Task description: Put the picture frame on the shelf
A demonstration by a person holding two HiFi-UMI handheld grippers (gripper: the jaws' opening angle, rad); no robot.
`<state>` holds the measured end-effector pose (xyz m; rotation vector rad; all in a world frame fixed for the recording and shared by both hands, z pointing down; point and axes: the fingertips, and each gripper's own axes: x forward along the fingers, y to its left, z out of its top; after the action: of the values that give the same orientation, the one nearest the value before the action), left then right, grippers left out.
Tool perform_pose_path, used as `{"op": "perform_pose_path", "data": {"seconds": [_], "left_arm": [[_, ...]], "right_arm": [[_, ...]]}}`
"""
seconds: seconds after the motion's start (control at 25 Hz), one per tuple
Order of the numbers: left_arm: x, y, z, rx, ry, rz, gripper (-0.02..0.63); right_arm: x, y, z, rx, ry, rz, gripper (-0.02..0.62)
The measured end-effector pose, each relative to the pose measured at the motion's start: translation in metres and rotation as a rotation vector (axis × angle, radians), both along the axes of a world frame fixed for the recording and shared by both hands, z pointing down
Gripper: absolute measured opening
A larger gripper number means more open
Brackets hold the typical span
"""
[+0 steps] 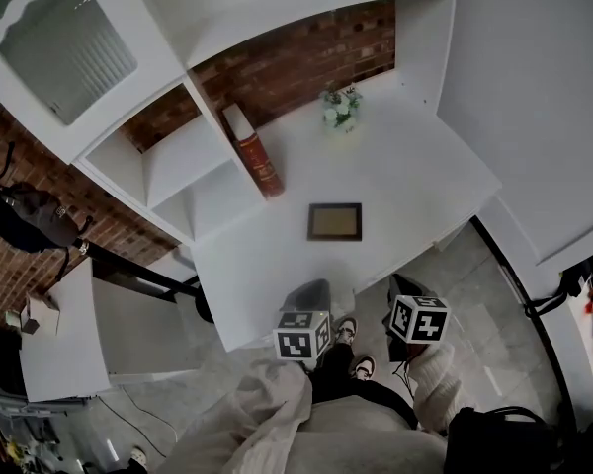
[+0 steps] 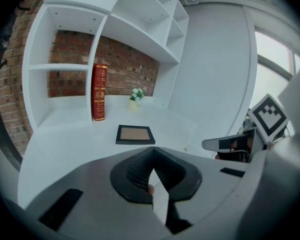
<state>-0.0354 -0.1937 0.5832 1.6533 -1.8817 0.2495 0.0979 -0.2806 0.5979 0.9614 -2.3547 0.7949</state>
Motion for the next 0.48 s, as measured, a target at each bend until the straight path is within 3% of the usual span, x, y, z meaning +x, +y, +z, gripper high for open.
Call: {"op": "perform_pose_path", "data": {"seconds": [0.48], "left_arm": [[-0.026,-0.083,-0.02,0.083,0.011,0.051,0.008]], "right_arm": [[-0.024,-0.061,-0.027,0.068,-0.002,0.036,0.025]]}}
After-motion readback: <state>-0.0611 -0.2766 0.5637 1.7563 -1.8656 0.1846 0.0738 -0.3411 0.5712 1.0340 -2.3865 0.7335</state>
